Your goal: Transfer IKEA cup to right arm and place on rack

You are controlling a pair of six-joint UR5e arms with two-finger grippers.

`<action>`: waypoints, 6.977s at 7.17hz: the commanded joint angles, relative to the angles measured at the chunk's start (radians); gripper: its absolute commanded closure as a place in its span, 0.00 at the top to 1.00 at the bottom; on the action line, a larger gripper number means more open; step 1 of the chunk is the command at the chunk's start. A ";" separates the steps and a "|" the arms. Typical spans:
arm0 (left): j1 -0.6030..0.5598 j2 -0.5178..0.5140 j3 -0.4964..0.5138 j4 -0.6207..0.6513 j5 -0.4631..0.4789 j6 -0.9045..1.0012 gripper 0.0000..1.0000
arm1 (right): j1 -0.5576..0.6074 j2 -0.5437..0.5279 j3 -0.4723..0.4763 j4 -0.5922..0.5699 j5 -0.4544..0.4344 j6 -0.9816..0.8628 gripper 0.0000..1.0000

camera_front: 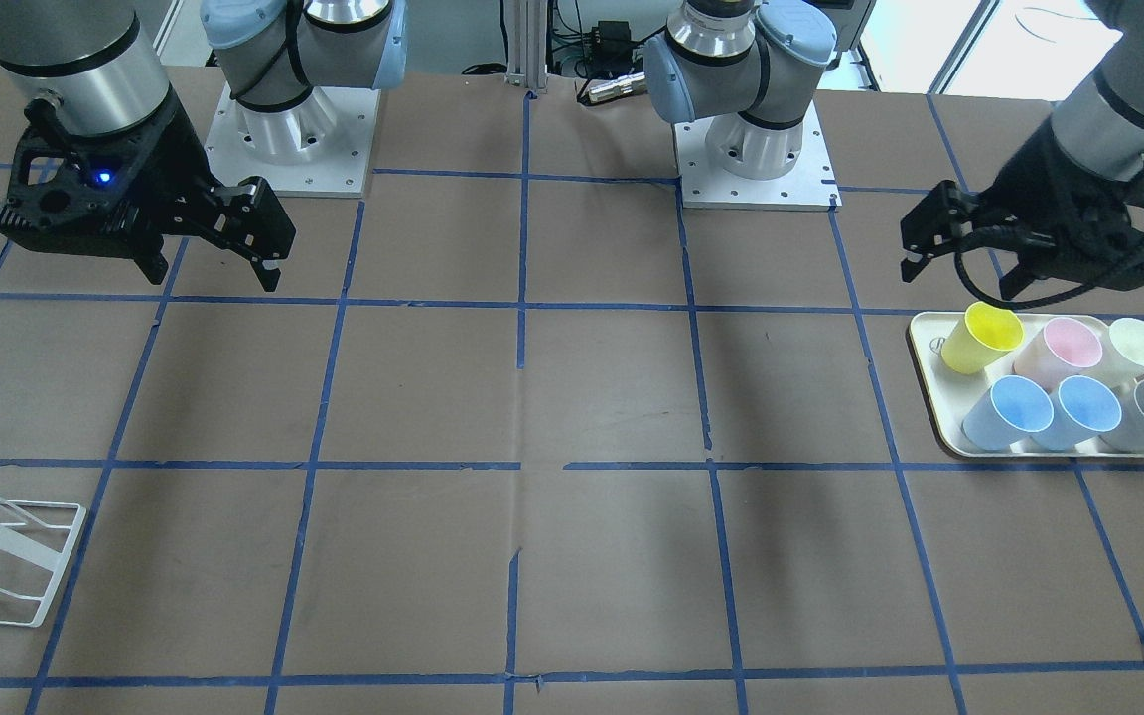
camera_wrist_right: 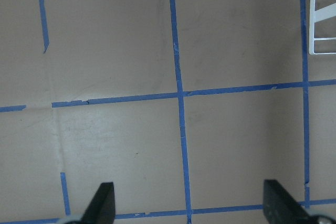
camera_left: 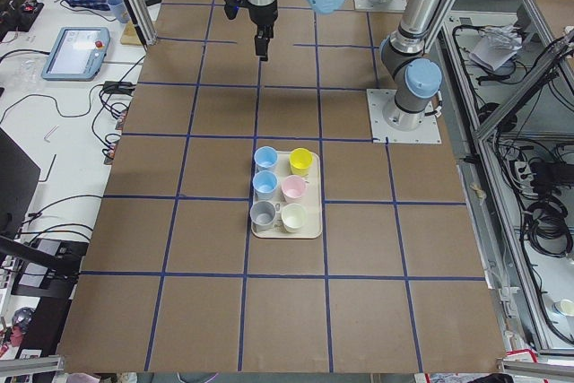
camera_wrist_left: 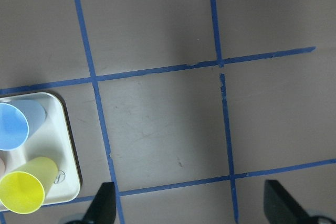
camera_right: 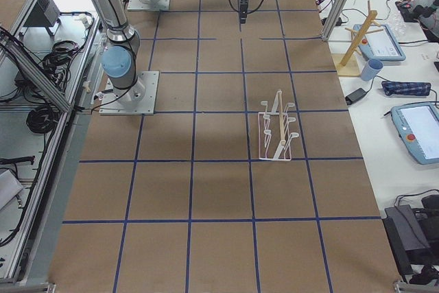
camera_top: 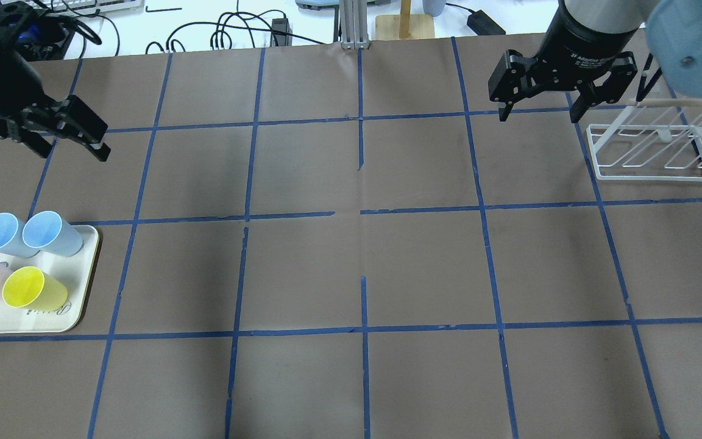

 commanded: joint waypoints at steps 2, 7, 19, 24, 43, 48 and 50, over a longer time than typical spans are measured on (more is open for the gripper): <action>0.189 -0.081 -0.043 0.136 0.000 0.349 1.00 | 0.000 0.000 0.001 0.000 0.000 -0.002 1.00; 0.269 -0.187 -0.133 0.373 0.000 0.686 1.00 | 0.000 0.000 0.001 0.000 0.000 -0.002 1.00; 0.317 -0.403 -0.131 0.518 0.061 0.864 1.00 | 0.000 0.002 0.001 -0.002 0.002 -0.003 1.00; 0.311 -0.415 -0.133 0.505 0.064 0.863 0.64 | 0.000 0.002 0.002 0.000 0.002 -0.003 1.00; -0.077 -0.051 -0.276 -0.028 -1.147 -0.146 0.00 | -0.304 -0.014 0.010 0.360 0.988 -0.334 1.00; -0.243 -0.003 -0.357 -0.022 -1.540 -0.418 0.00 | -0.290 -0.204 0.241 0.362 1.250 -0.356 1.00; -0.278 -0.001 -0.370 -0.026 -1.625 -0.420 0.00 | -0.273 -0.204 0.266 0.359 1.270 -0.351 1.00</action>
